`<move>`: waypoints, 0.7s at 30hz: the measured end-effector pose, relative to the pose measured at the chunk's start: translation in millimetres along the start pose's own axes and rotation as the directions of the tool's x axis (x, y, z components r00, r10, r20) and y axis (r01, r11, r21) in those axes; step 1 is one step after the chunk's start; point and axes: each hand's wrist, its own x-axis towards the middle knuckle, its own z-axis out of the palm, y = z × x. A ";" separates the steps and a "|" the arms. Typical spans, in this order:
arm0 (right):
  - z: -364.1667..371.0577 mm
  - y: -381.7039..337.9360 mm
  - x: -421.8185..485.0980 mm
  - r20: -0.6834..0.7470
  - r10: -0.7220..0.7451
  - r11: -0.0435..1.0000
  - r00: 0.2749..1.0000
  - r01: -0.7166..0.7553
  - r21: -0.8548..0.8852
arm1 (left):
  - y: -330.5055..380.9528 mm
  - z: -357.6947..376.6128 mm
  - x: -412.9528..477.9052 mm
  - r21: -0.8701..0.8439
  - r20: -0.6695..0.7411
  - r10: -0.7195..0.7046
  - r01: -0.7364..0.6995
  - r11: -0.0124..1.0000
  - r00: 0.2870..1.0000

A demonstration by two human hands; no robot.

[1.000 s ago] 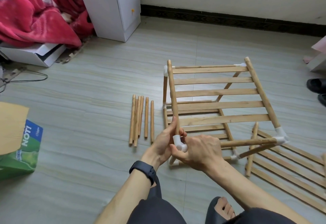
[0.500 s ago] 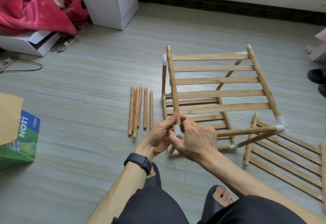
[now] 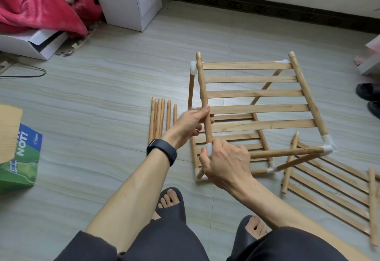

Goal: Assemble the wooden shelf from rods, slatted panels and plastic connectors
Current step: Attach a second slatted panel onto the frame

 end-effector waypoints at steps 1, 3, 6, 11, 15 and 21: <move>0.2 -0.7 1.0 0.026 0.017 1.000 1.000 -0.016 -0.008 | -2.0 1.2 0.8 -0.034 -0.008 0.006 -0.006 0.999 1.000; 1.7 -1.8 3.0 0.058 0.038 0.999 0.998 -0.037 -0.005 | -8.6 4.5 0.3 -0.093 -0.036 0.013 -0.016 0.996 0.999; 2.0 -2.3 7.7 0.092 0.100 0.994 0.991 -0.102 0.027 | -10.5 8.4 1.7 -0.128 -0.074 0.025 -0.035 0.991 0.997; 4.1 -1.8 6.0 0.010 0.115 0.986 0.993 -0.116 0.116 | -3.7 7.1 -2.2 -0.190 -0.049 0.039 -0.048 0.981 0.998; 0.9 1.1 7.1 0.024 0.066 0.997 0.998 -0.067 0.043 | -7.6 6.3 -2.9 -0.196 -0.068 0.047 -0.060 0.979 0.997; 0.7 8.3 5.7 0.080 -0.004 1.000 0.997 0.003 0.003 | -16.1 2.0 -7.8 -0.228 -0.069 0.029 -0.044 0.973 0.997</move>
